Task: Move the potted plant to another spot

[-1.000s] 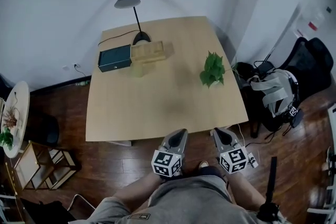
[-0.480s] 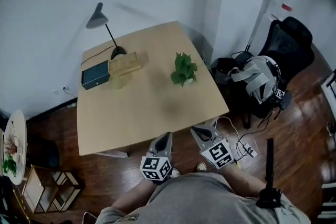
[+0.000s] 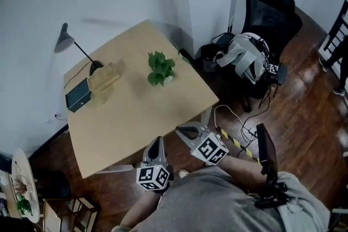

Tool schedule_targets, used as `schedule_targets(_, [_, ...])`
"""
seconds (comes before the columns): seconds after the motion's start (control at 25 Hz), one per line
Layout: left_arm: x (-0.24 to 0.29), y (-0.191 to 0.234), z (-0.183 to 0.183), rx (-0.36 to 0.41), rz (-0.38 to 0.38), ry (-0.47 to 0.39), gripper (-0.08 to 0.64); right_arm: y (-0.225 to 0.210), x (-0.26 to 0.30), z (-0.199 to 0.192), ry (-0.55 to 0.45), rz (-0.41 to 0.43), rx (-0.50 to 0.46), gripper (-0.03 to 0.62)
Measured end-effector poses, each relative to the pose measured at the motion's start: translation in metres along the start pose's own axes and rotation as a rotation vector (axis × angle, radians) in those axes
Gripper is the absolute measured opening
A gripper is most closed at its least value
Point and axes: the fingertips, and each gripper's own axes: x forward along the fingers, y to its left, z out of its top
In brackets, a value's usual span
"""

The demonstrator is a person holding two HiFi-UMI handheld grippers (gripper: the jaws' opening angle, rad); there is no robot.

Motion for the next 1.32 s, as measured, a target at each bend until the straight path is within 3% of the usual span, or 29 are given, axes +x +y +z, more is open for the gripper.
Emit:
schedule_targets(0.68, [0.013,-0.008,0.011,0.001,0.01,-0.016,0.0,-0.004,-0.003,-0.012,-0.011,0.039,0.03,0.006])
schedule_targets(1.32, [0.059,-0.063,0.014,0.002,-0.027,-0.054,0.0,-0.044,-0.044,-0.025,-0.029,0.036,0.01,0.006])
